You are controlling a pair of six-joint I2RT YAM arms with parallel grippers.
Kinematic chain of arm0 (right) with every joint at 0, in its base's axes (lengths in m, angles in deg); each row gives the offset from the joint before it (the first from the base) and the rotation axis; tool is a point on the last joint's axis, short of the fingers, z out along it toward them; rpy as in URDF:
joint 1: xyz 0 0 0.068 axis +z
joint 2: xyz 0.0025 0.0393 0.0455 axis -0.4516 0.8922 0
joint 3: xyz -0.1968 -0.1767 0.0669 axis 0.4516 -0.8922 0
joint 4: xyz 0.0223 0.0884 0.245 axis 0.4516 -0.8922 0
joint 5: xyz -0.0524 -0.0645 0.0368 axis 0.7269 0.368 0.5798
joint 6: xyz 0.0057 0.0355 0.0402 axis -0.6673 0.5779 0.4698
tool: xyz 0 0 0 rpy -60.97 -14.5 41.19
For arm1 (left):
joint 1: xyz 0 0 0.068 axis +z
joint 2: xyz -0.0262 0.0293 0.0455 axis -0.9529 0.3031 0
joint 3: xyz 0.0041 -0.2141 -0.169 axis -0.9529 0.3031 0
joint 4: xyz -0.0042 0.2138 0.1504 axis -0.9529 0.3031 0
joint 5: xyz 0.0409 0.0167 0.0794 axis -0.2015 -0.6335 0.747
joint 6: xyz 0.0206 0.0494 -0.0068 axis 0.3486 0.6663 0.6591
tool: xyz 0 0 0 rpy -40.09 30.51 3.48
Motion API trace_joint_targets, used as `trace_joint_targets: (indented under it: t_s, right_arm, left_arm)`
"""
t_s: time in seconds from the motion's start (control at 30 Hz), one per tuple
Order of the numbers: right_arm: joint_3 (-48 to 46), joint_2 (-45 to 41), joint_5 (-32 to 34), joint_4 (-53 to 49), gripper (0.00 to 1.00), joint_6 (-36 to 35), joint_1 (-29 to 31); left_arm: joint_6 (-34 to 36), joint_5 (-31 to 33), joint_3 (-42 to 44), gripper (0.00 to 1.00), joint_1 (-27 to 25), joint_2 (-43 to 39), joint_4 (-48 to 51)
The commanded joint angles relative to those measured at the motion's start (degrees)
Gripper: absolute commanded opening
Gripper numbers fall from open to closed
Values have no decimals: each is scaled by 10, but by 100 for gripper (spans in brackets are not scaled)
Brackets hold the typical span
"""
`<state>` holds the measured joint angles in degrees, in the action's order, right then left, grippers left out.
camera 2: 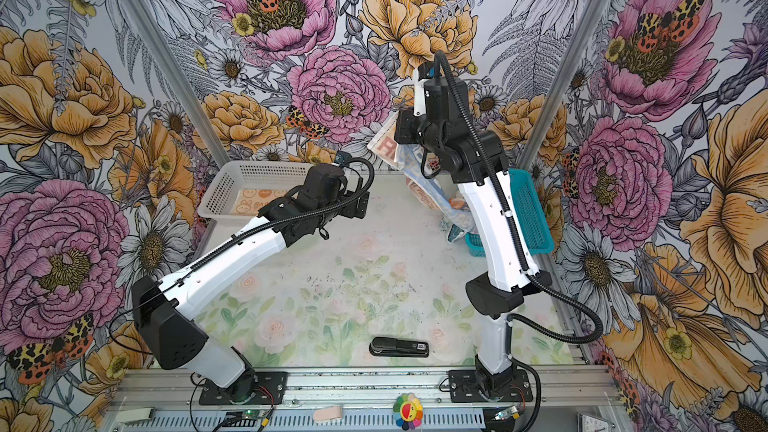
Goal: Fold and stack the towels
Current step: 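Lift the RABBIT towel out with the right gripper and drop it on the table center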
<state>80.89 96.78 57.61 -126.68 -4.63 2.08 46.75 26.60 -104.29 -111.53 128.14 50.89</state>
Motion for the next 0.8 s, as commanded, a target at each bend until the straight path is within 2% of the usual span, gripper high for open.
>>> trace_joint_targets:
  t_s: [0.0,0.1,0.2,0.43,0.47,0.57,0.67,0.77]
  right_arm:
    - [62,11,-46,13,0,21,35]
    - [71,10,-71,32,0,21,71]
    - [69,7,-91,41,0,28,80]
    - [-29,28,-111,40,0,51,27]
    - [-51,32,-109,39,3,50,17]
    - [-120,46,-88,40,21,32,-10]
    - [-182,60,-77,39,52,20,-38]
    - [-257,45,-54,39,72,9,-67]
  left_arm:
    - [-36,-23,29,99,35,-65,-48]
    - [-54,-42,65,99,62,-98,-63]
    - [-63,-46,89,99,78,-117,-71]
    - [-85,-67,112,99,88,-105,-83]
    - [-88,-87,113,99,87,-100,-83]
    - [-96,-106,122,99,87,-87,-83]
    - [-98,-116,134,99,85,-81,-82]
    - [-101,-119,147,99,87,-78,-80]
